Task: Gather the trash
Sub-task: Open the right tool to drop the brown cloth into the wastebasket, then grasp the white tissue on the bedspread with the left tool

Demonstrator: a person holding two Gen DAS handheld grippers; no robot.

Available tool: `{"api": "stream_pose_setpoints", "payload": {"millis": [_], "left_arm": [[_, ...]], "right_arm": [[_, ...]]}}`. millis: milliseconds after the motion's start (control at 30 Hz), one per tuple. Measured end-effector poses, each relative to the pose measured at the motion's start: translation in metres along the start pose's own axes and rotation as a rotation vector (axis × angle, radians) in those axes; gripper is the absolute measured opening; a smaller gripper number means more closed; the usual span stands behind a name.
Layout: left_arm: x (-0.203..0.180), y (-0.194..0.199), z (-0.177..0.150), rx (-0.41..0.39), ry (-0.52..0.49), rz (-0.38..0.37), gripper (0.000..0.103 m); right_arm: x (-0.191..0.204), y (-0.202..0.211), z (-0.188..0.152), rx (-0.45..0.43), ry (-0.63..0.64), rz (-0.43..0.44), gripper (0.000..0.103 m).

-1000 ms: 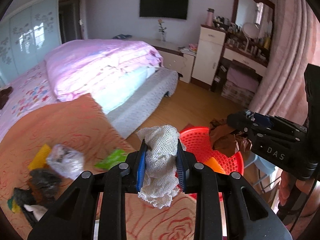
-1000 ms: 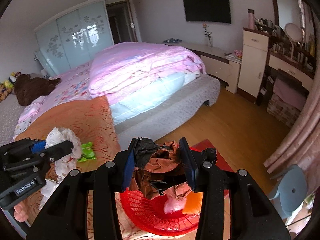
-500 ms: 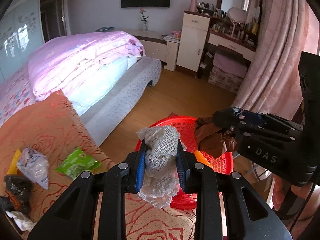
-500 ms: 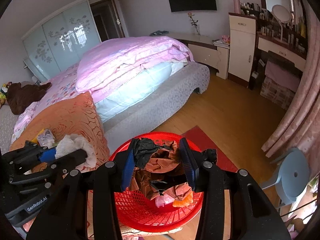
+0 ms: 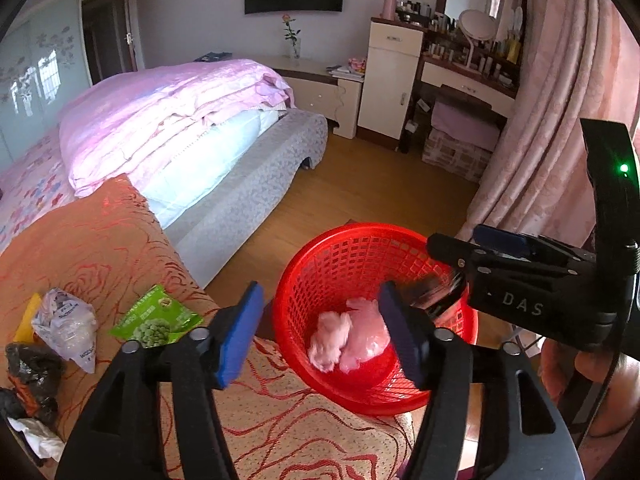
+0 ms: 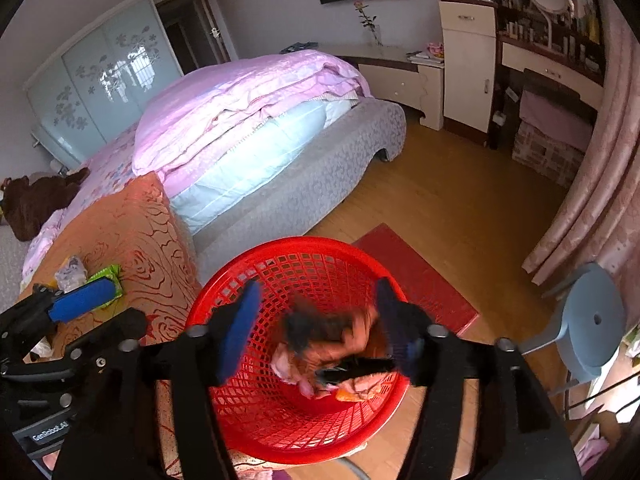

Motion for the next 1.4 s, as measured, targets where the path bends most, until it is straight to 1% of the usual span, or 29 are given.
{"api": "stream_pose_setpoints", "payload": {"millis": [200, 367, 600, 700, 900, 933, 1067, 1133, 1267, 1400], "left_arm": [[0.010, 0.005, -0.001, 0.000, 0.022, 0.013, 0.063], [0.024, 0.014, -0.002, -0.021, 0.031, 0.054, 0.066], [0.046, 0.030, -0.005, -0.037, 0.057, 0.087, 0.069], [0.062, 0.038, -0.008, -0.043, 0.068, 0.109, 0.071], [0.115, 0.058, -0.016, -0.049, 0.139, 0.156, 0.073], [0.128, 0.062, -0.019, -0.051, 0.155, 0.171, 0.073], [0.157, 0.072, -0.033, -0.047, 0.197, 0.210, 0.073], [0.165, 0.075, -0.041, -0.041, 0.212, 0.216, 0.073], [0.166, 0.076, -0.061, -0.015, 0.217, 0.215, 0.073], [0.159, 0.074, -0.079, 0.012, 0.214, 0.193, 0.073]], "right_arm": [[0.000, 0.001, -0.001, -0.001, 0.002, -0.006, 0.066], [0.003, 0.003, -0.003, -0.007, 0.017, -0.013, 0.066], [0.015, 0.005, -0.005, -0.013, 0.051, -0.009, 0.066], [0.025, 0.006, -0.006, -0.014, 0.074, 0.003, 0.067], [0.047, 0.008, -0.009, -0.014, 0.115, 0.027, 0.070], [0.050, 0.008, -0.009, -0.012, 0.121, 0.031, 0.070], [0.062, 0.006, -0.013, 0.000, 0.145, 0.044, 0.070], [0.069, 0.005, -0.014, 0.004, 0.153, 0.049, 0.070], [0.088, 0.003, -0.017, 0.014, 0.174, 0.069, 0.071], [0.109, 0.002, -0.017, 0.018, 0.196, 0.097, 0.071]]}}
Point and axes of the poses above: each gripper's, at about its wrist camera, not at the fingertips, and y roughly against the way its jaws point, x to its left, z to its top, the point moved 10 cm from there along -y, roughly the way its jaws point, and after that the axes turned 13 degrees about z, right-handed, at the moved point
